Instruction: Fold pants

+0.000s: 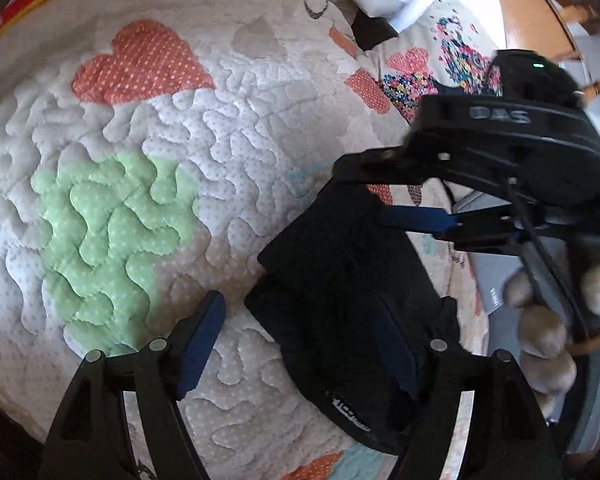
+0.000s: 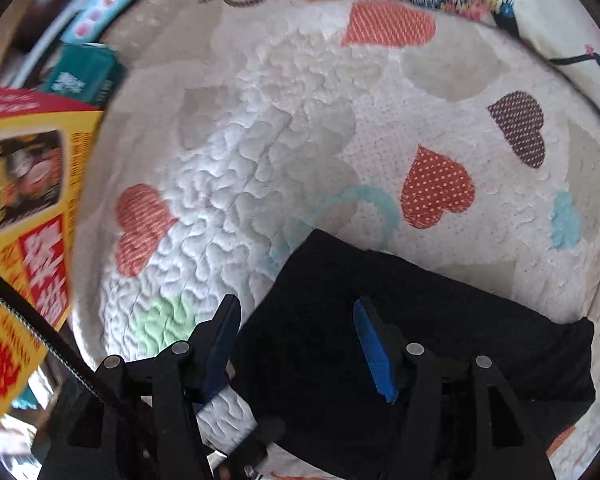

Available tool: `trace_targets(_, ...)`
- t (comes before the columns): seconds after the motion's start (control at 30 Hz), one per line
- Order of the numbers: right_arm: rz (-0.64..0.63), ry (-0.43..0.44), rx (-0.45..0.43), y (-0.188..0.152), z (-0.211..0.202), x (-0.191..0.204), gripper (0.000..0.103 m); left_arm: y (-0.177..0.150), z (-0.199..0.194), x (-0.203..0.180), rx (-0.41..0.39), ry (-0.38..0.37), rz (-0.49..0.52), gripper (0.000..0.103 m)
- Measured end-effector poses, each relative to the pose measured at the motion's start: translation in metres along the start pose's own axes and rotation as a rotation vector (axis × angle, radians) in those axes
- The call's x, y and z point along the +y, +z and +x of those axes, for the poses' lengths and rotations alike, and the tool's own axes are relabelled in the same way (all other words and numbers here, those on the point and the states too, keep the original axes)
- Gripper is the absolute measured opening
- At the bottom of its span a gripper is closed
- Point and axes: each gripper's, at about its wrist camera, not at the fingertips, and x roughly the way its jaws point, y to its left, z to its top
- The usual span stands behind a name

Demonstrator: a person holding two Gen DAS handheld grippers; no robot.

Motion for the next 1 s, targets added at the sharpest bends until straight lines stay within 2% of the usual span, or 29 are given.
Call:
trace_targets(0.1,-0.013,-0.081,0.059,0.010,0.013,0.009,0.063,-0.002,-0.002,0.004,0.001,-0.020,-0.030,0.075)
trace_targets(0.23,-0.067,-0.186,0.137,0.019,0.031,0.024,0.067,-0.008,-0.001,-0.004,0.012,-0.008,0.009,0.075)
trace_targets(0.33,-0.151,-0.256,0.194,0.020,0.046,0.038,0.075,-0.016,0.005,-0.013,0.027,0.003,0.047,0.067)
trace_targets(0.47,-0.305,-0.386,0.234,0.012,0.062,0.059,0.076,-0.022,0.008,-0.018,0.014,0.013,0.051,0.064)
trace_targets(0.5,-0.326,-0.411,0.227,0.009,0.063,0.063,0.074,-0.023,0.008,-0.019,0.017,0.014,0.055,0.053)
trace_targets(0.53,-0.341,-0.427,0.216,0.006,0.062,0.066,0.067,-0.023,0.009,-0.019,0.027,0.006,0.055,0.040)
trace_targets(0.57,-0.357,-0.455,0.200,0.003,0.061,0.068,0.059,-0.023,0.015,-0.021,0.056,-0.020,0.047,0.018)
trace_targets(0.6,-0.361,-0.463,0.177,0.000,0.056,0.068,0.048,-0.024,0.017,-0.019,0.082,-0.037,0.033,0.019)
trace_targets(0.63,-0.352,-0.456,0.159,-0.004,0.051,0.067,0.025,-0.024,0.017,-0.019,0.079,-0.046,0.030,0.019)
trace_targets(0.67,-0.340,-0.461,0.132,-0.008,0.042,0.063,0.014,-0.024,0.015,-0.020,0.079,-0.057,0.031,0.019)
trace_targets(0.73,-0.309,-0.407,0.085,-0.016,0.024,0.054,0.010,-0.026,0.010,-0.024,0.070,-0.074,0.051,0.018)
trace_targets(1.0,-0.161,-0.194,-0.159,-0.069,-0.062,-0.004,0.009,-0.049,-0.005,-0.069,0.048,-0.157,0.171,0.018)
